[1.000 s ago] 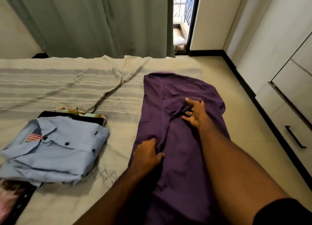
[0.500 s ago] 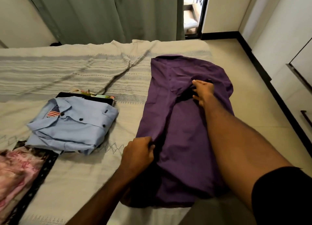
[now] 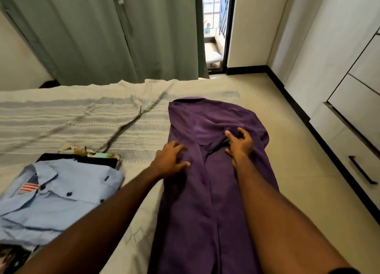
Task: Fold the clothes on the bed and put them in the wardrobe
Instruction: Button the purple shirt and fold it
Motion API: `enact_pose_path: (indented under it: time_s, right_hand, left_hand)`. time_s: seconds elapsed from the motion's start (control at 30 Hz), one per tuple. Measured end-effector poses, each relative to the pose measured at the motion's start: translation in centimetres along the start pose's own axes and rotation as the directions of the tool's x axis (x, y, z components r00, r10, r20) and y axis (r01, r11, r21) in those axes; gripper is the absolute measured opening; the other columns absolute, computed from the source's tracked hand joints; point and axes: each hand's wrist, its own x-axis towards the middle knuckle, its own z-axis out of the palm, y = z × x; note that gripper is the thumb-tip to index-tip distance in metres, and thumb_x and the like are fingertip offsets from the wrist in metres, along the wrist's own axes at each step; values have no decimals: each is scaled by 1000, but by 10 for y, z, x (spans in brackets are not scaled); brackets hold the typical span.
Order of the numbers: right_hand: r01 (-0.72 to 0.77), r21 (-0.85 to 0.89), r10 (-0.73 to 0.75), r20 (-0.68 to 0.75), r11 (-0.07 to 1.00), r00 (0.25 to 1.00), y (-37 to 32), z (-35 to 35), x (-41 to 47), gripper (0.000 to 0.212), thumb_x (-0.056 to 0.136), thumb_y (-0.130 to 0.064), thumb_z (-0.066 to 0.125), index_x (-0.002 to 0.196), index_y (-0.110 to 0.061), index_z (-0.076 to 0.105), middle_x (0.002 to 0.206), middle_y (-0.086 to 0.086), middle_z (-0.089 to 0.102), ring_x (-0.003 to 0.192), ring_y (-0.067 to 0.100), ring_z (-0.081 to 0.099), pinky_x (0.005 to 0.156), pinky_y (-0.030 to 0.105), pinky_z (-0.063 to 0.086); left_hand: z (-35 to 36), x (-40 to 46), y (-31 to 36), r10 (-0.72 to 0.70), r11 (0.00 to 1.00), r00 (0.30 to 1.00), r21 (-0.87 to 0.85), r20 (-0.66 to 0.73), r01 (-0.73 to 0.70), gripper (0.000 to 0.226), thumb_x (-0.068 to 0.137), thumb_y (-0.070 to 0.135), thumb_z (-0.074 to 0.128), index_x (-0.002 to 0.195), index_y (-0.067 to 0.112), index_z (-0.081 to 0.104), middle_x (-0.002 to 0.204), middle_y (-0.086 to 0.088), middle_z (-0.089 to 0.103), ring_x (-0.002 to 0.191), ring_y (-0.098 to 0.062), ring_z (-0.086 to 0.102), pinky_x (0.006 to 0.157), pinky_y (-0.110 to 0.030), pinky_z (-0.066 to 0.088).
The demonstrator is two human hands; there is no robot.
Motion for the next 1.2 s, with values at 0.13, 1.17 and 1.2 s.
enact_pose_path:
  time_s: [0.13,1.17,1.2]
  right_hand:
    - [-32,-101,21,-110,994,994,5,1,15,72,75,-33,88,137,-27,51,126,1,58,92,26,66,66,46,63]
    - [-317,-551,234,-216,772,948,-6,-144,90,33,90,-25,57,113,-4,69,112,20,71,102,37,68,81,40,55]
    - [-328,-559,297,-149,762,943,1,-144,97,37,92,-33,57,111,-4,68,108,17,71,99,35,68,75,39,52]
  left_hand:
    - [-11,67,-1,-30,968,990,250,139,-6,92,78,63,73,154,35,30,168,-2,4,154,-24,8,115,-64,19]
    - [121,10,226,-64,993,994,-88,89,72,65,81,84,48,80,20,56,84,0,66,79,-21,63,75,-36,54]
    - [125,9,235,-88,990,987,-100,134,102,66,79,86,49,79,20,55,81,1,65,75,-18,61,70,-33,52]
